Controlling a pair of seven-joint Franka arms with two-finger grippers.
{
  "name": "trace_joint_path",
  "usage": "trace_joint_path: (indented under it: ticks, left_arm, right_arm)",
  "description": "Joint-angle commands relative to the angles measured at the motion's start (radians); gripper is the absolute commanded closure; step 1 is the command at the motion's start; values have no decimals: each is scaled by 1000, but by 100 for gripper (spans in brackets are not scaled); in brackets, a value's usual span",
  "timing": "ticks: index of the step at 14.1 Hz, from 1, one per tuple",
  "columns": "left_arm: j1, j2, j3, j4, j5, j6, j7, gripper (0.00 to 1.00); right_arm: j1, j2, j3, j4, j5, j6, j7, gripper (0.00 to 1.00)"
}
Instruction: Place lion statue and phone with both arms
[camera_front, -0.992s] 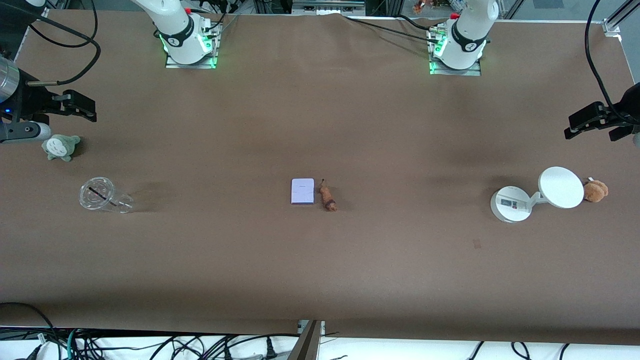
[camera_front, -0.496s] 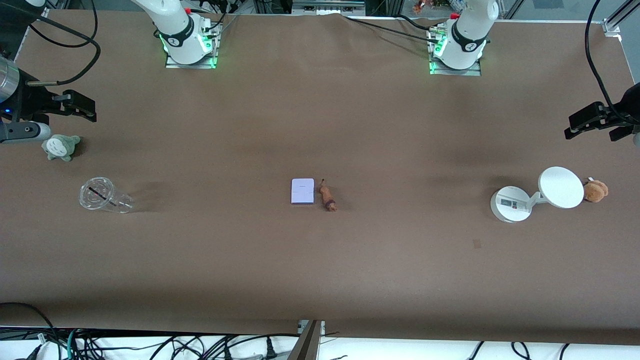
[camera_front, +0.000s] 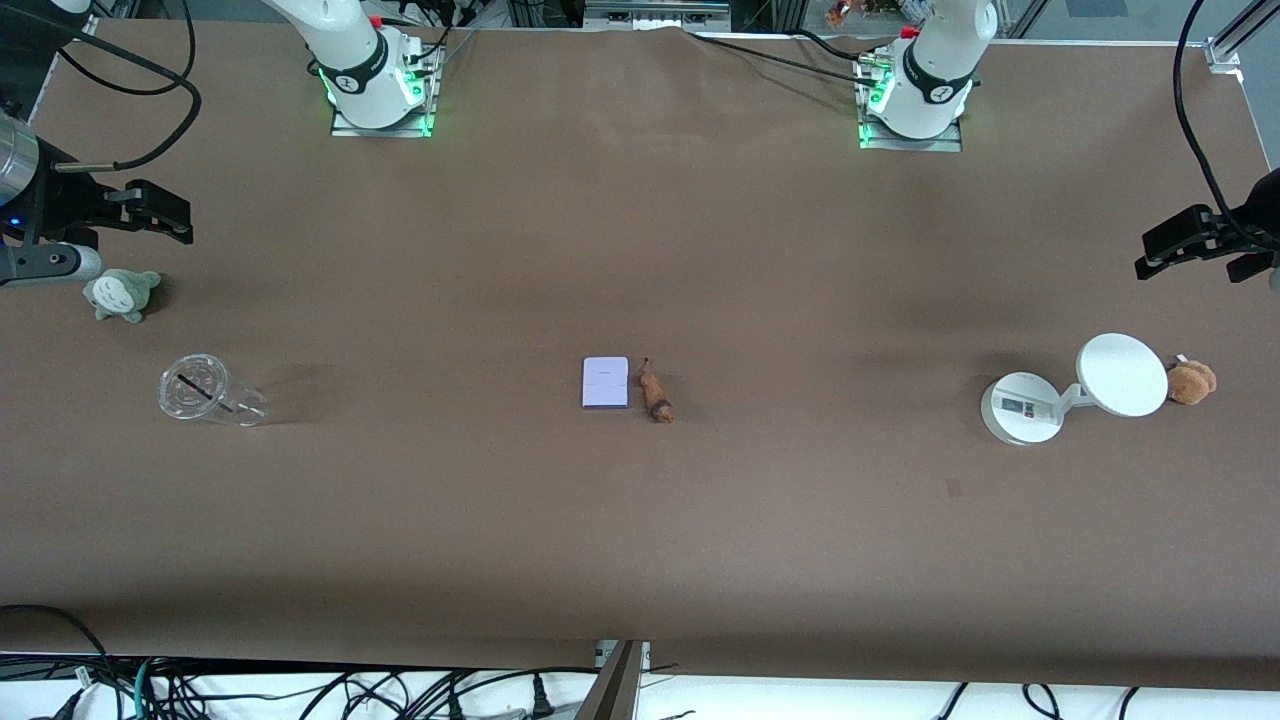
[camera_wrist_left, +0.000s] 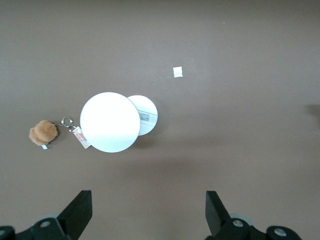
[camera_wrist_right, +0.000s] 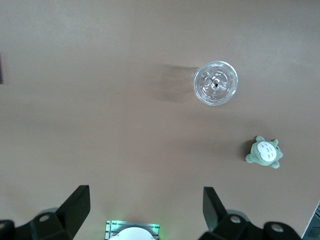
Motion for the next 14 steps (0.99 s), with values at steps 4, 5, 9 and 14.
trace_joint_path:
  ticks: [4,5,9,14]
  left_arm:
    - [1,54,1,12,9,14,-3,0]
    - [1,56,-1,11,6,12,-13,0]
    - [-2,19,-31,-69,-32,-14,-37,0]
    - [-99,130,-87,-6,-43,-52,-197,0]
  right_arm:
    - [-3,8,1,13,-11,-2,-3,0]
    - [-3,12,1,13,-11,-2,-3,0]
    - [-3,15,1,13,-11,-2,-2,0]
    - [-5,17,0,13,-8,1,-3,0]
